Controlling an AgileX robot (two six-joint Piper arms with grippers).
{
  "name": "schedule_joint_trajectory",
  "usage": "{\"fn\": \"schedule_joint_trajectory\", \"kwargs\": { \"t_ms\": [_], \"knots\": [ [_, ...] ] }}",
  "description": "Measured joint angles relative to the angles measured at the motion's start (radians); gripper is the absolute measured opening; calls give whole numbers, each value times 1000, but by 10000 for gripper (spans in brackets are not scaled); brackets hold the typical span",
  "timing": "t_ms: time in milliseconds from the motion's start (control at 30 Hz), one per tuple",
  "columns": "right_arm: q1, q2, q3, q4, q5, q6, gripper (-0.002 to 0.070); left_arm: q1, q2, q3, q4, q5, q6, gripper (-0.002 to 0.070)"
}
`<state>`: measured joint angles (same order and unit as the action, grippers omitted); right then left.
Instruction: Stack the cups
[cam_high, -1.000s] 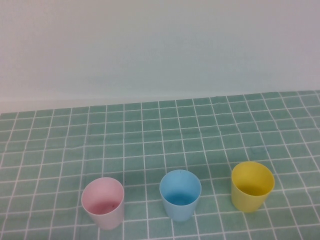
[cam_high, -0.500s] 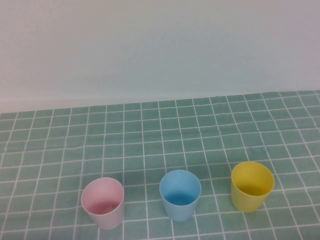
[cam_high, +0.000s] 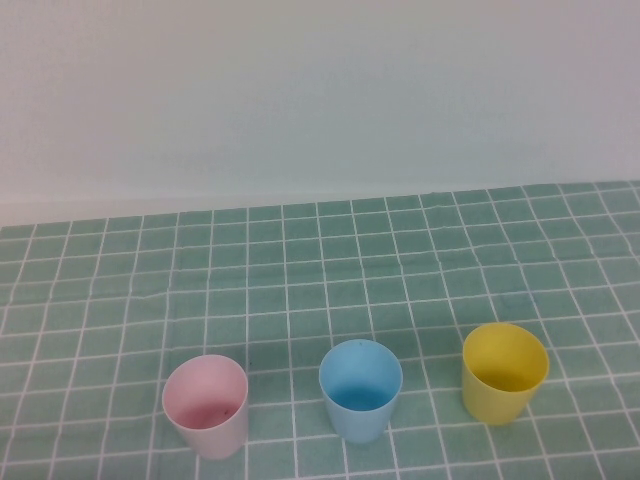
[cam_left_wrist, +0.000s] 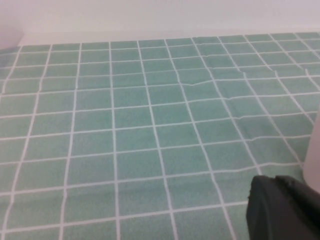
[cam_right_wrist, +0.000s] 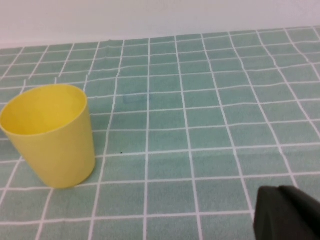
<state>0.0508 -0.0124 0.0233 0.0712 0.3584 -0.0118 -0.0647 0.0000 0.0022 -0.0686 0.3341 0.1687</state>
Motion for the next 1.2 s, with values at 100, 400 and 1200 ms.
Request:
{"fn": "schedule_joint_trajectory", "kwargs": {
  "t_ms": [100, 400, 1200],
  "knots": [
    [0, 0, 0, -26, -8, -2, -1, 0, 0, 0, 9, -14, 0, -1],
    [0, 0, 6, -35, -347, -6, -1, 0, 0, -2, -117, -334, -39, -1],
    [0, 0, -14, -35, -742, -9, -1, 0, 0, -45, -146, -772, -313, -1]
  ]
}}
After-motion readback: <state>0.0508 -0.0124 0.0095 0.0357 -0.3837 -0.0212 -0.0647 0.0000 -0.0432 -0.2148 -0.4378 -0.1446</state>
